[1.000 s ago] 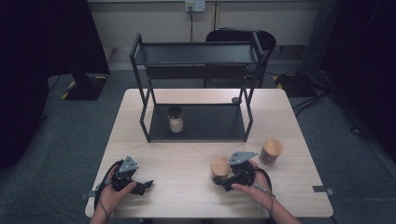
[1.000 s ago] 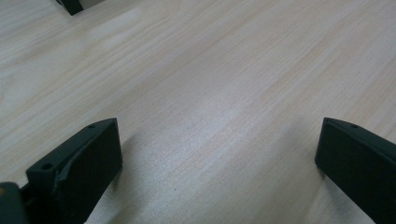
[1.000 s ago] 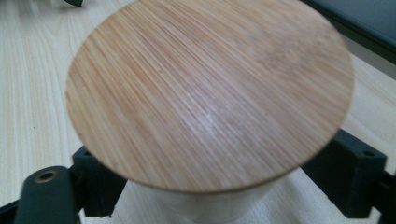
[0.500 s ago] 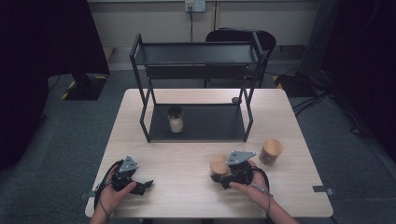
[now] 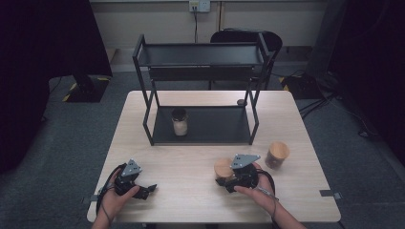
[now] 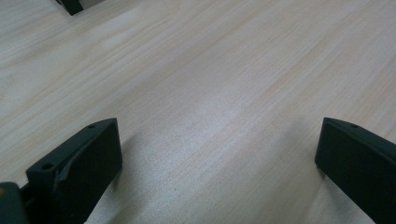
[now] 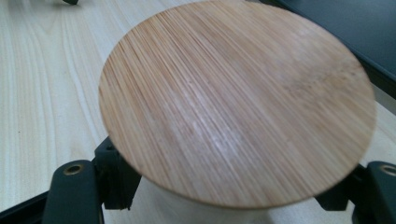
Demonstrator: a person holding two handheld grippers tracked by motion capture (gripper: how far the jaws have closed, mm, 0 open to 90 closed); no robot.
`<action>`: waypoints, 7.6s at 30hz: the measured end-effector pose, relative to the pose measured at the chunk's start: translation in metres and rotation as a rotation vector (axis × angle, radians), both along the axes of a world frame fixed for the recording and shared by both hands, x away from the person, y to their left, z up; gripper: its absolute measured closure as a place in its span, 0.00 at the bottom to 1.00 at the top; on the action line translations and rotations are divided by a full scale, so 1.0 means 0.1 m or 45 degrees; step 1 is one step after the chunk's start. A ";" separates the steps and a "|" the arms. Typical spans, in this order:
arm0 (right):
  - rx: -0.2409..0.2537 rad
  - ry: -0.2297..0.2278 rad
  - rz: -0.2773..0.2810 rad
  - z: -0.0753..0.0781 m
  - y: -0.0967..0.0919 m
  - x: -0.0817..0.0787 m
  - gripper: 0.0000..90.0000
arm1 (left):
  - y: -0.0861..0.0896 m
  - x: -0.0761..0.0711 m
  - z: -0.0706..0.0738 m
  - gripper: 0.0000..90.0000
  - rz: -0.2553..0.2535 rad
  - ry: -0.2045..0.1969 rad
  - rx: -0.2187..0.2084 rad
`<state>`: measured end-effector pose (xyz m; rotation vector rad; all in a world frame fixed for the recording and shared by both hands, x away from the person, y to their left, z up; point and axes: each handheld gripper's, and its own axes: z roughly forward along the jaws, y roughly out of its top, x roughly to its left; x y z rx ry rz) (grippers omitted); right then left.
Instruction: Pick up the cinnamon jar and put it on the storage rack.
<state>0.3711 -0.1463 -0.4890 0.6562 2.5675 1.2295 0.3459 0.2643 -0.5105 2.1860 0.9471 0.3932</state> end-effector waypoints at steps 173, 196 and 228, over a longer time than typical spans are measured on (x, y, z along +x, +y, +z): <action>-0.024 0.004 -0.197 0.32 0.73 1.26 0.28 | 0.00 0.00 0.00 0.00 -0.004 -0.001 0.001; -0.027 0.000 -0.233 0.30 0.84 1.42 0.28 | 0.00 0.00 0.00 0.00 -0.003 0.000 0.001; -0.017 -0.019 -0.317 0.24 0.91 1.57 0.28 | 0.00 0.00 0.00 0.00 -0.004 -0.001 0.002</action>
